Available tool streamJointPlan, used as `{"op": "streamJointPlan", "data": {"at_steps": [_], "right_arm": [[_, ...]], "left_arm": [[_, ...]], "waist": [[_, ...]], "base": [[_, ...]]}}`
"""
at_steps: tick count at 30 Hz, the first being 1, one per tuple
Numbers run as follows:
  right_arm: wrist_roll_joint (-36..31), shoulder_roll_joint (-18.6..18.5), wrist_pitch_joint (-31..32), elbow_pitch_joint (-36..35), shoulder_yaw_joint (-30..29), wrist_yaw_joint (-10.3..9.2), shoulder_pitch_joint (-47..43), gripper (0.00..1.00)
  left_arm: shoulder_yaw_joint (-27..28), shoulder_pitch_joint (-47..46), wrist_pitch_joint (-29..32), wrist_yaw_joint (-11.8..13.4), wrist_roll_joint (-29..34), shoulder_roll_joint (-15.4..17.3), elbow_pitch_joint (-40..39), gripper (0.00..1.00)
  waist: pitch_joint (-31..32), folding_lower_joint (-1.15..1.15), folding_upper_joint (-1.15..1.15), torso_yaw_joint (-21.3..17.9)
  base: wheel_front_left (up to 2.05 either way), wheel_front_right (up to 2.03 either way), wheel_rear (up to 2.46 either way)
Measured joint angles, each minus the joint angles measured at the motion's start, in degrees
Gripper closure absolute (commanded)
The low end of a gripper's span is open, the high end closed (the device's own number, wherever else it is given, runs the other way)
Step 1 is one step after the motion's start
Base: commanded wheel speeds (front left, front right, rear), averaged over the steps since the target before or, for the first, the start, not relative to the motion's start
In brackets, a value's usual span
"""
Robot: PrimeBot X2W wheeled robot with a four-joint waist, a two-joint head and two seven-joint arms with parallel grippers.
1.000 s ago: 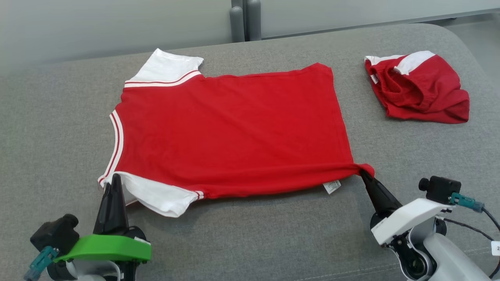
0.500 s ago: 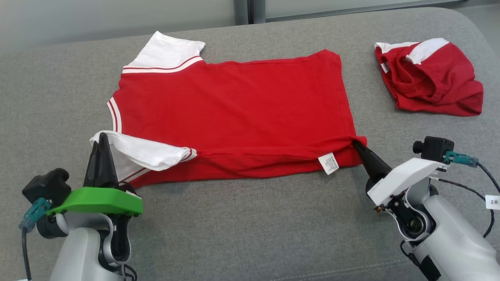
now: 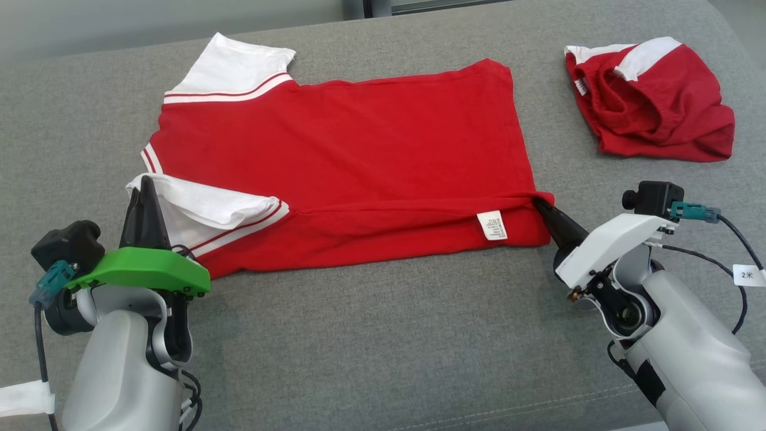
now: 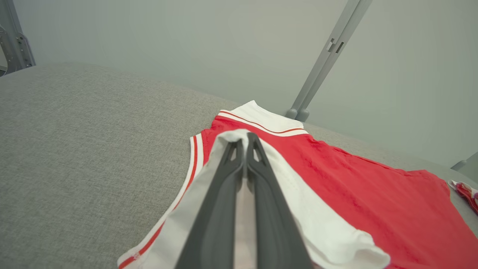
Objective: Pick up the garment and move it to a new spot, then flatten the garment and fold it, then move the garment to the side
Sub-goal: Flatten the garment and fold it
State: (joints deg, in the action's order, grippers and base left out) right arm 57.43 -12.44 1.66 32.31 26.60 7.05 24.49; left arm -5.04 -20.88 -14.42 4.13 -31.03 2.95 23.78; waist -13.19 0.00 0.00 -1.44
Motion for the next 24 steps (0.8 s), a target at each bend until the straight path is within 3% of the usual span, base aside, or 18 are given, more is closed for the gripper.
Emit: {"op": "streamJointPlan", "data": {"at_steps": [4, 5, 6, 7, 8, 24], "right_arm": [[0.12, 0.49, 0.16, 1.75, 0.34, 0.01, 0.59, 0.96], [0.12, 0.69, 0.15, 2.14, 0.35, 0.01, 1.05, 0.78], [0.13, 0.92, 0.15, 2.43, 0.36, 0.01, 1.49, 0.45], [0.12, 1.14, 0.13, 2.78, 0.4, 0.01, 2.0, 0.0], [0.12, 1.29, 0.03, 3.04, 0.47, 0.01, 2.35, 0.0], [0.13, 1.33, -5.0, 3.83, 0.96, 0.01, 5.36, 0.0]], "left_arm": [[0.33, -1.14, 0.0, -0.08, 0.64, 0.0, 1.88, 1.0], [0.42, -1.47, 0.0, -0.09, 0.66, 0.0, 2.36, 0.98], [0.54, -1.81, 0.0, -0.1, 0.79, 0.0, 2.9, 0.53], [0.66, -2.1, 0.0, -0.13, 1.04, 0.0, 3.46, 0.09], [0.77, -2.29, 0.0, -0.36, 1.19, -0.01, 3.88, 0.0], [3.72, -4.94, 0.0, -2.65, 1.56, -0.22, 7.04, 0.0]], "waist": [[0.0, 0.0, 0.0, -0.08], [0.02, 0.0, 0.0, -0.09], [0.06, 0.0, 0.0, -0.1], [0.1, 0.0, 0.0, -0.11], [0.18, 0.0, 0.0, -0.11], [1.12, 0.0, 0.0, -0.79]], "base": [[0.0, 0.0, 0.0], [0.0, 0.0, 0.0], [0.0, 0.0, 0.0], [0.0, 0.0, 0.0], [0.0, 0.0, 0.0], [0.0, 0.0, 0.0]]}}
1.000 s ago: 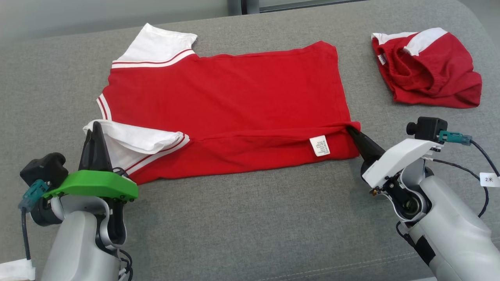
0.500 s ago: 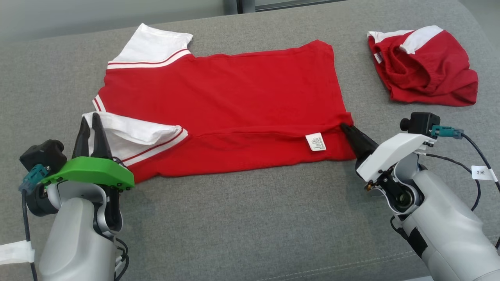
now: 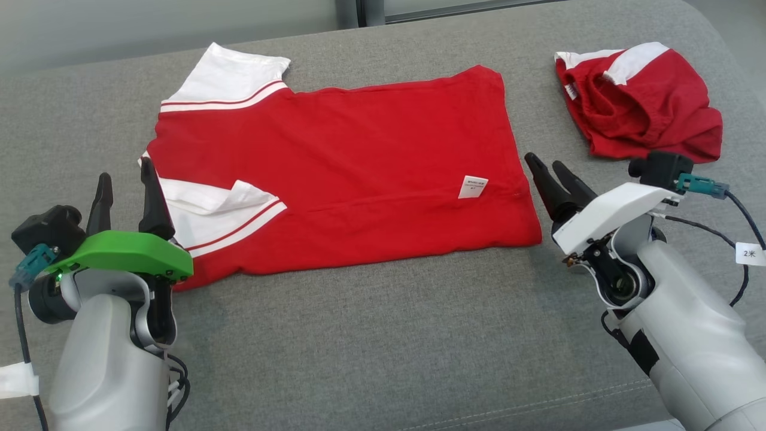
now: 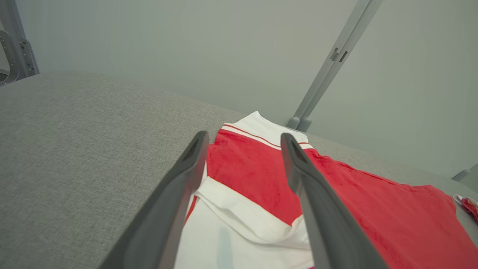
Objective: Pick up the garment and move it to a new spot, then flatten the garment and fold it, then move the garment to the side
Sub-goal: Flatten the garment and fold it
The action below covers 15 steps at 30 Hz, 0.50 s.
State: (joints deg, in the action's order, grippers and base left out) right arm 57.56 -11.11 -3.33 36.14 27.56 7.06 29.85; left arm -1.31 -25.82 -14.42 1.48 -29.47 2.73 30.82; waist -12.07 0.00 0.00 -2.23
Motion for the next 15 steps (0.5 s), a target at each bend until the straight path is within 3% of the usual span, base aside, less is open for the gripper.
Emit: {"op": "streamJointPlan", "data": {"at_steps": [6, 11, 15], "right_arm": [[-0.3, -2.29, -4.3, -0.86, -0.86, 0.0, 0.24, 0.0], [-5.73, -5.7, -9.33, 0.1, -0.34, 0.0, -0.81, 0.0], [-7.16, -5.39, -9.76, 0.47, 0.71, -0.01, -2.76, 0.0]], "left_arm": [[1.96, 0.96, 0.0, -1.01, -0.62, -0.22, 0.16, 0.0], [2.05, 6.6, 0.0, -1.98, -2.05, -0.43, 4.07, 0.0], [1.3, 8.78, 0.0, -2.27, -2.12, -0.49, 5.84, 0.0]], "waist": [[0.53, 0.0, 0.0, 0.11], [1.84, 0.0, 0.0, 0.76], [2.66, 0.0, 0.0, 1.09]], "base": [[0.0, 0.0, 0.0], [0.0, 0.0, 0.0], [0.0, 0.0, 0.0]]}}
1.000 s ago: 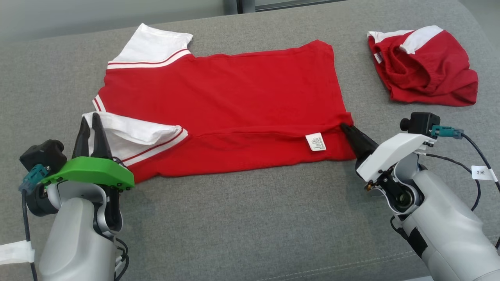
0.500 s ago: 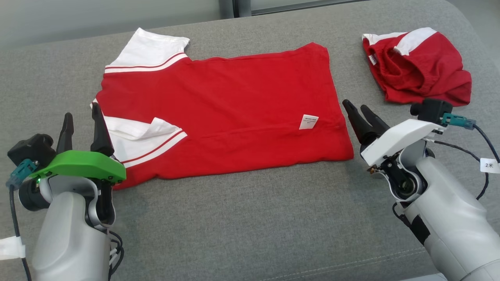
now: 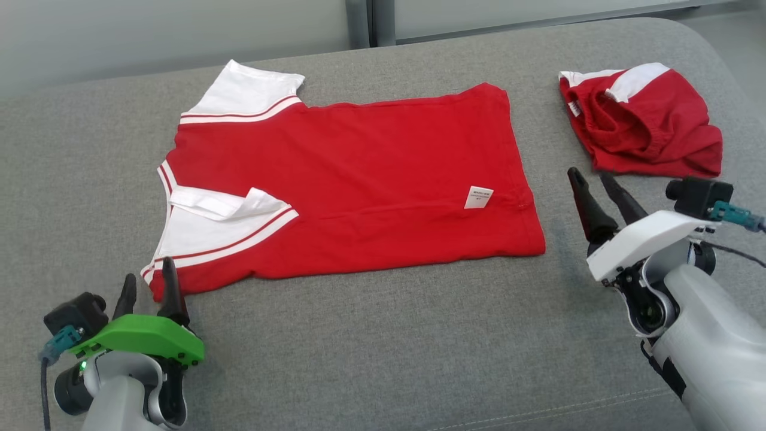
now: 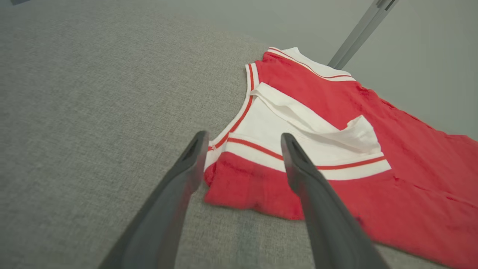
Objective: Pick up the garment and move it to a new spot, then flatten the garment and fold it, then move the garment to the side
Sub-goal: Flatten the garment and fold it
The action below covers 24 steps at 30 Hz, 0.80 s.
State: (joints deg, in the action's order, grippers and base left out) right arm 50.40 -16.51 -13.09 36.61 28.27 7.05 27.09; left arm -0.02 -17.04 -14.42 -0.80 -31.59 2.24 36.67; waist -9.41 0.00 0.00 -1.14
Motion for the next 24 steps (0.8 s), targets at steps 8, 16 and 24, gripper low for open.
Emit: {"op": "streamJointPlan", "data": {"at_steps": [8, 16, 24], "right_arm": [[-1.8, 1.55, -0.52, 0.08, 0.67, -0.59, -3.77, 0.0], [-2.02, 4.31, -0.57, -0.12, 1.31, -1.1, -5.86, 0.0], [-3.02, 4.46, -1.01, -0.81, 1.49, -1.09, -5.92, 0.0]], "left_arm": [[0.09, 1.87, 0.03, -1.26, -3.34, -0.13, 1.8, 0.0], [0.97, 1.87, 2.1, -1.97, -6.64, -0.32, 3.91, 0.0], [1.8, 1.78, 2.79, -1.94, -7.93, -0.41, 6.04, 0.0]], "waist": [[1.65, 0.0, 0.0, 0.67], [1.68, 0.0, 0.0, -0.29], [0.8, 0.0, 0.0, -2.25]], "base": [[0.0, 0.0, 0.0], [0.0, 0.0, 0.0], [0.0, 0.0, 0.0]]}}
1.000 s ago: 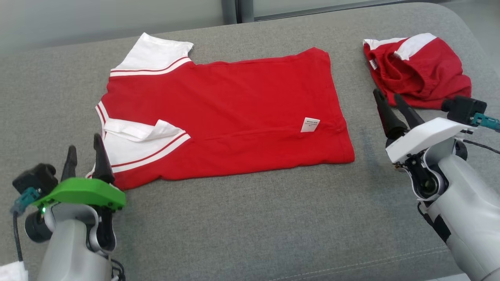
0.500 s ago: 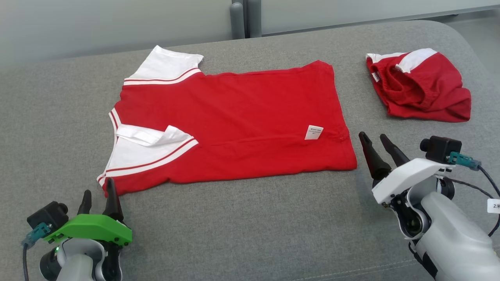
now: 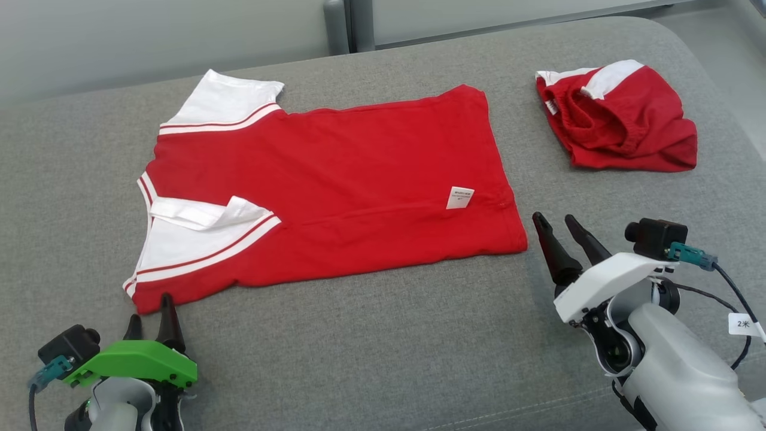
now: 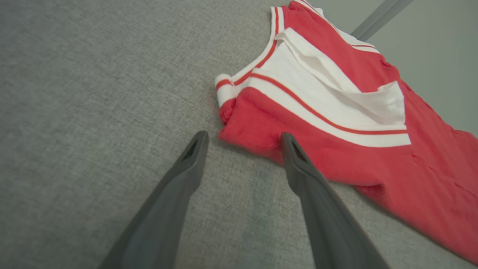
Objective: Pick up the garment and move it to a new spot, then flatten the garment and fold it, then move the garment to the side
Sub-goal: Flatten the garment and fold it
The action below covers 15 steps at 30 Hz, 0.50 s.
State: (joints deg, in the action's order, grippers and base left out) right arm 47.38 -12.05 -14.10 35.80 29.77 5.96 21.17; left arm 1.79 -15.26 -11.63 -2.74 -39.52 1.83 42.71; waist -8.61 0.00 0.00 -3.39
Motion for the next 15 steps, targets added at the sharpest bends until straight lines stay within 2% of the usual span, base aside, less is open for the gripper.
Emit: {"op": "streamJointPlan", "data": {"at_steps": [5, 6, 7, 10, 11, 15], "right_arm": [[-0.57, -0.12, 0.0, -0.24, -0.36, 0.0, -0.01, 0.0], [-0.57, -0.14, 0.0, -0.24, -0.6, 0.0, -0.01, 0.0], [-0.57, -0.18, 0.0, -0.23, -0.85, 0.0, -0.01, 0.0], [-0.56, -0.18, -0.02, -0.22, -1.25, 0.0, -0.34, 0.0], [-0.56, -0.13, -0.03, -0.2, -1.26, 0.0, -0.52, 0.0], [-0.53, 0.25, -0.05, -0.12, -1.67, 0.01, -0.96, 0.0]], "left_arm": [[0.56, -0.92, -0.49, 0.07, -1.09, 0.02, 0.82, 0.0], [0.53, -1.37, -0.52, 0.07, -1.11, 0.02, 0.93, 0.06], [0.52, -1.73, -0.52, 0.07, -1.11, 0.01, 0.98, 0.18], [0.46, -2.57, -0.63, 0.07, -1.12, -0.01, 1.08, 0.7], [0.43, -2.63, -0.93, 0.07, -1.12, -0.05, 1.08, 1.0], [0.16, -2.94, -1.62, -0.02, -1.11, -0.29, 0.41, 1.0]], "waist": [[-0.77, 0.0, 0.0, -1.0], [-0.94, 0.0, 0.0, -1.14], [-1.06, 0.0, 0.0, -1.24], [-1.29, 0.0, 0.0, -1.31], [-1.33, 0.0, 0.0, -1.27], [-1.47, 0.0, 0.0, -0.84]], "base": [[0.0, 0.0, 0.0], [0.0, 0.0, 0.0], [0.0, 0.0, 0.0], [0.0, 0.0, 0.0], [0.0, 0.0, 0.0], [0.0, 0.0, 0.0]]}}
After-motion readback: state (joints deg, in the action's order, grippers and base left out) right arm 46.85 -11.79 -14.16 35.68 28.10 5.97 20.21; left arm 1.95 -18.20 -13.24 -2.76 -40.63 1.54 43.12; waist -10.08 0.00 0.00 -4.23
